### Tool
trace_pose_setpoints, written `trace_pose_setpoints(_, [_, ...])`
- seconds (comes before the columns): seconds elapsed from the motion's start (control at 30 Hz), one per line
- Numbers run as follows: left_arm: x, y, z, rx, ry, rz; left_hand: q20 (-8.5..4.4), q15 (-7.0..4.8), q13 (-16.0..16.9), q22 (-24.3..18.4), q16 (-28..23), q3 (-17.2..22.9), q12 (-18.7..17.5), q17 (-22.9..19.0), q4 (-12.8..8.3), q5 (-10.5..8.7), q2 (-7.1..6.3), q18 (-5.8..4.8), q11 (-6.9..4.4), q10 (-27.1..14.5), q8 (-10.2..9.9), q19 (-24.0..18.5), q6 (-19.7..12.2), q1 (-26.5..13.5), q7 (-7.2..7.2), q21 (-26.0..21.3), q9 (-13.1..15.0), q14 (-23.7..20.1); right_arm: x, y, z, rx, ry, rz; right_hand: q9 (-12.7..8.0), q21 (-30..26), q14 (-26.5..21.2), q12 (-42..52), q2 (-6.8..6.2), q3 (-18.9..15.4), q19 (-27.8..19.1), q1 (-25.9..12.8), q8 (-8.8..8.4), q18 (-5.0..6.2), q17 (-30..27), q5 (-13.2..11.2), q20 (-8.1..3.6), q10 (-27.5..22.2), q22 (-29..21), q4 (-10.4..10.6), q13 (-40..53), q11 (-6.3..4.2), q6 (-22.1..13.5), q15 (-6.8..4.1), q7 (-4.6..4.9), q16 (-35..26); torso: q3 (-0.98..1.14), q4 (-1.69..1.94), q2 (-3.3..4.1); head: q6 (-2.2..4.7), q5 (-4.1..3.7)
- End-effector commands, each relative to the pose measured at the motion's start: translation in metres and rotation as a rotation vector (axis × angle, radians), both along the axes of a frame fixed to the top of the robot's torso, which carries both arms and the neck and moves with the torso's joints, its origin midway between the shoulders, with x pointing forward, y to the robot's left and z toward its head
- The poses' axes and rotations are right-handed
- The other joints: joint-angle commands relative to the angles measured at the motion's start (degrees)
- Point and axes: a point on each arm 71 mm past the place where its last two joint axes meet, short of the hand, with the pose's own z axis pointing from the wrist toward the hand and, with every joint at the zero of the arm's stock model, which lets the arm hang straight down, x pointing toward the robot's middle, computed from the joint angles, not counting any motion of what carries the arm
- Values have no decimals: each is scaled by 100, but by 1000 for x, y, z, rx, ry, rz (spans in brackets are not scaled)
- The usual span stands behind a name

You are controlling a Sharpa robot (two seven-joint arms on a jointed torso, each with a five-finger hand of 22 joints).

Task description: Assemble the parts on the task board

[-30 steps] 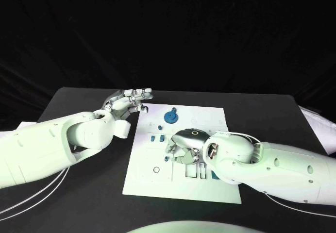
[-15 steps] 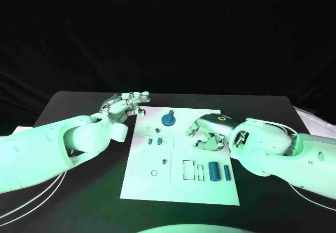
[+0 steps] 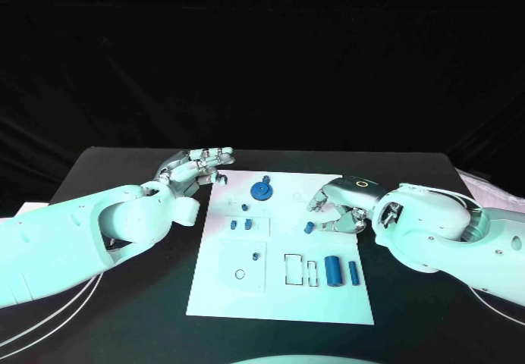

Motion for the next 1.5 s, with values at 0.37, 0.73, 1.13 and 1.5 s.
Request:
trace_pose_setpoints(0.37, [-1, -3, 1, -10, -9, -25, 22, 7, 8, -10, -19, -42, 34, -3, 7, -17, 33, 56, 6, -51, 13, -35, -35, 21, -3, -42, -5, -53, 0, 13, -18, -60, 56, 48, 32, 31, 46, 295, 275, 24, 89, 182, 67, 53, 58, 42, -83, 384, 93, 27, 9, -101, 283, -113, -3, 36, -6, 7, 10, -29, 2])
trace_pose_setpoints(0.73, [-1, -3, 0, -11, -9, -25, 23, 8, 8, -10, -18, -44, 37, -2, 7, -17, 34, 56, 7, -53, 14, -36, -35, 20, -2, -44, -5, -54, 1, 21, -26, -67, 79, 64, 79, 200, 115, 336, 402, 274, 254, 223, 165, 11, 256, 17, -116, 804, 326, 62, -14, -169, 687, -152, -34, 225, -4, 0, 9, -61, 21])
trace_pose_setpoints(1.13, [-1, -3, 0, -11, -7, -27, 23, 8, 8, -10, -18, -44, 37, -2, 7, -17, 34, 56, 7, -53, 14, -36, -35, 20, -2, -44, -5, -54, 6, 22, -28, -68, 54, 48, 101, 363, 167, 258, 499, 550, 381, 317, 185, -32, 472, -138, -153, 1036, 551, 1, -13, -210, 877, -189, -45, 433, -6, 1, 2, -77, 7])
trace_pose_setpoints(1.5, [-1, -2, -1, -10, -5, -25, 23, 8, 8, -10, -18, -44, 37, -2, 7, -17, 34, 56, 7, -53, 14, -36, -35, 20, -2, -44, -5, -54, 0, 21, -14, 33, -25, 48, 122, 504, 186, 215, 525, 810, 471, 408, 194, -66, 595, -218, -171, 1229, 742, -142, 2, -224, 975, -202, -11, 559, -4, -2, -2, -82, 12])
